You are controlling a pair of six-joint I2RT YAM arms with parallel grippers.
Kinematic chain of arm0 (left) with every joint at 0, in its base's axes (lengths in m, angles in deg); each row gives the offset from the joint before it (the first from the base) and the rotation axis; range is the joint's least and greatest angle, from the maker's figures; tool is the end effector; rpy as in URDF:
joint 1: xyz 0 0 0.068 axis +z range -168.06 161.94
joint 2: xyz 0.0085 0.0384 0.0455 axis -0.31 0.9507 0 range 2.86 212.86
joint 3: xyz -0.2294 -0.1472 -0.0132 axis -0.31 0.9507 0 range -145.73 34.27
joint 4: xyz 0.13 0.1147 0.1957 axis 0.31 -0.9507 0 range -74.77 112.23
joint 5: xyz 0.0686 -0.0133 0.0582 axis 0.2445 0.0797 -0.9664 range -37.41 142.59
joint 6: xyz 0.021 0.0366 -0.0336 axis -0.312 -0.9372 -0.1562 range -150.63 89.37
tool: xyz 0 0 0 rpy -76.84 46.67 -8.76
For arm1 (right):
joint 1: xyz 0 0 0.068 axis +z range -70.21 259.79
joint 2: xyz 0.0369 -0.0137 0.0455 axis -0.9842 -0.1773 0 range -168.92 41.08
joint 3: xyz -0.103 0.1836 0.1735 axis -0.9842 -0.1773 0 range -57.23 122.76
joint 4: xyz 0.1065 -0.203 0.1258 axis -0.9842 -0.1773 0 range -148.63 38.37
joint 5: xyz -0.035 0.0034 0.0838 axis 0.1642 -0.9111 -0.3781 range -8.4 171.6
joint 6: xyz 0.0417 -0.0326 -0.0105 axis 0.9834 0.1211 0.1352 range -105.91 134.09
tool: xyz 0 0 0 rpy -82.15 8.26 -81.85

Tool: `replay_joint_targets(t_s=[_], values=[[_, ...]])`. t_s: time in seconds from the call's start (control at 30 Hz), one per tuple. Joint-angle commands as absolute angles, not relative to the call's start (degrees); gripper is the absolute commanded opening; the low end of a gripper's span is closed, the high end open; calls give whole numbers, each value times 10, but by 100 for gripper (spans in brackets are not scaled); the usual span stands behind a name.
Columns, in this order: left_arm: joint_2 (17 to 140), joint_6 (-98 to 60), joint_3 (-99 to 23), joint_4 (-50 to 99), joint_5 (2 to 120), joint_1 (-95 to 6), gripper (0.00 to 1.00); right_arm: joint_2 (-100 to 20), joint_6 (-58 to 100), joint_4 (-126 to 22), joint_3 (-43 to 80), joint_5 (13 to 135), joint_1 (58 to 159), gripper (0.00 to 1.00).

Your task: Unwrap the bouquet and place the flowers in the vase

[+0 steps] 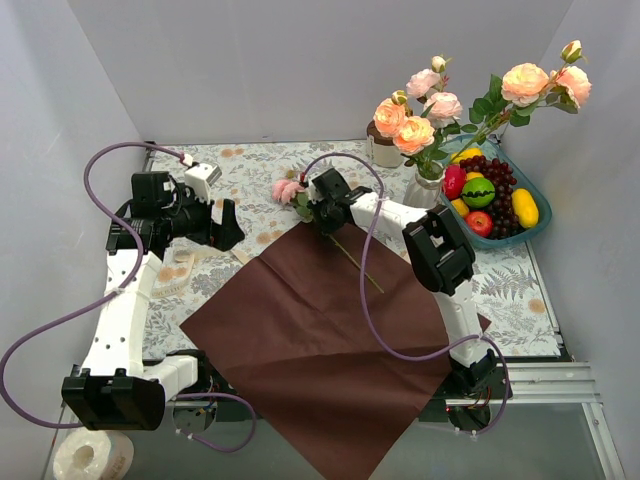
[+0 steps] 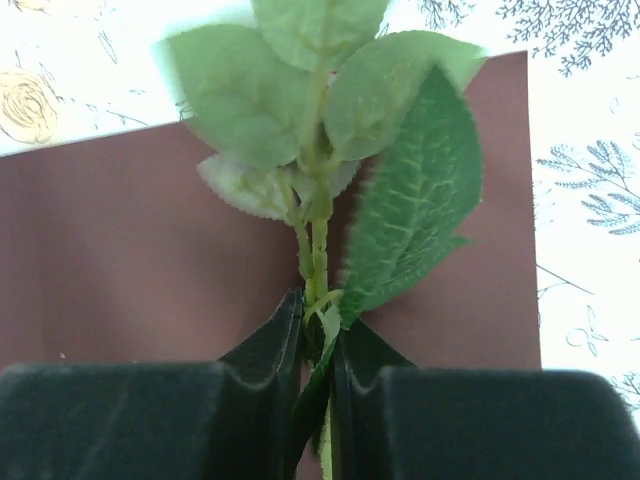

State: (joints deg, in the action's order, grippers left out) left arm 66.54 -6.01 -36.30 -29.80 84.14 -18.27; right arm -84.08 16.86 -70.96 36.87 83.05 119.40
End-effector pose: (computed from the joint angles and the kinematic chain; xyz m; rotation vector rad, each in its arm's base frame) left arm 0.2125 -0.0195 0.3651 -0.2296 2.3607 -0.8592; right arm 0.3725 0.3072 0.1699 -0.7707 2.3493 0.2928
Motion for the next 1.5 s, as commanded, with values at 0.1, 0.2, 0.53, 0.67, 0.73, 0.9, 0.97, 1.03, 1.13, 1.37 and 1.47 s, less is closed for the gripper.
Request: replay_joint_targets(t_s=[0.1,0.2,0.53,0.67,0.73,0.9,0.97,1.03,1.13,1.37,1.47], values=[[633,-80,-333,-299,808,-182,98,-845,178,-720,412,805,1195,1],[631,-68,-351,-304,819,-182,98,-822,181,-718,419,807,1200,1],[641,-47,-371,-301,829,-181,98,-664,102,-725,549,778,1243,1],[648,-46,-396,-317,819,-181,98,-535,59,-640,507,742,1251,1],[648,-42,-407,-315,815,-181,98,-465,31,-596,493,735,1251,1],[652,-26,-411,-302,812,-182,98,-343,-19,-523,444,746,1250,1],[652,-21,-410,-298,815,-181,98,-285,-44,-435,404,772,1250,1],[652,-15,-407,-293,818,-181,98,-249,-71,-359,329,851,1250,1],[653,-9,-411,-291,821,-181,98,-204,-105,-260,265,940,1247,1],[666,0,-426,-288,819,-181,98,-188,-197,-45,156,1011,1210,1],[668,2,-433,-288,820,-181,98,-196,-119,-47,145,990,1134,1]])
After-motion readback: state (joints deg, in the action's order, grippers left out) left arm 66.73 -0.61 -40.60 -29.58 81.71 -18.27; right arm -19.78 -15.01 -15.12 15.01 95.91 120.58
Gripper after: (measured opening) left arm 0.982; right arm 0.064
